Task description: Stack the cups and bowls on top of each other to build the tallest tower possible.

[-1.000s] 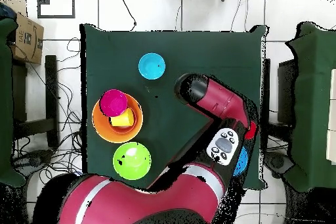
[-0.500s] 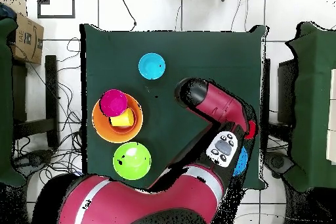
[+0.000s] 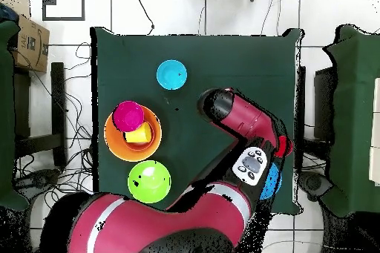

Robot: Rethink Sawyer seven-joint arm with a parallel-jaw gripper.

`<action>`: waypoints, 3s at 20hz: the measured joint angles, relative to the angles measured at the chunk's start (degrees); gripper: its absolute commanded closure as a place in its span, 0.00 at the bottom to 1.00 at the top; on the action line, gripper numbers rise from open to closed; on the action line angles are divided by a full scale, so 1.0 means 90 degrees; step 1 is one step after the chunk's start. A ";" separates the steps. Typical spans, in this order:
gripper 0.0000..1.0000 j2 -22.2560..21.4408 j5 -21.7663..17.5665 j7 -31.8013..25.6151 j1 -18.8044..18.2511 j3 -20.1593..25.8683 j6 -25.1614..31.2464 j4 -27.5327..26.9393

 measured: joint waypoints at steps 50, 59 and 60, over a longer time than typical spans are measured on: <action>0.00 -0.0028 0.0348 0.0000 0.0020 0.0175 -0.0452 0.0717; 0.00 -0.0103 0.0348 0.0000 -0.0027 0.0202 -0.0452 0.0873; 0.00 -0.0103 0.0349 0.0000 -0.0040 0.0215 -0.0452 0.0876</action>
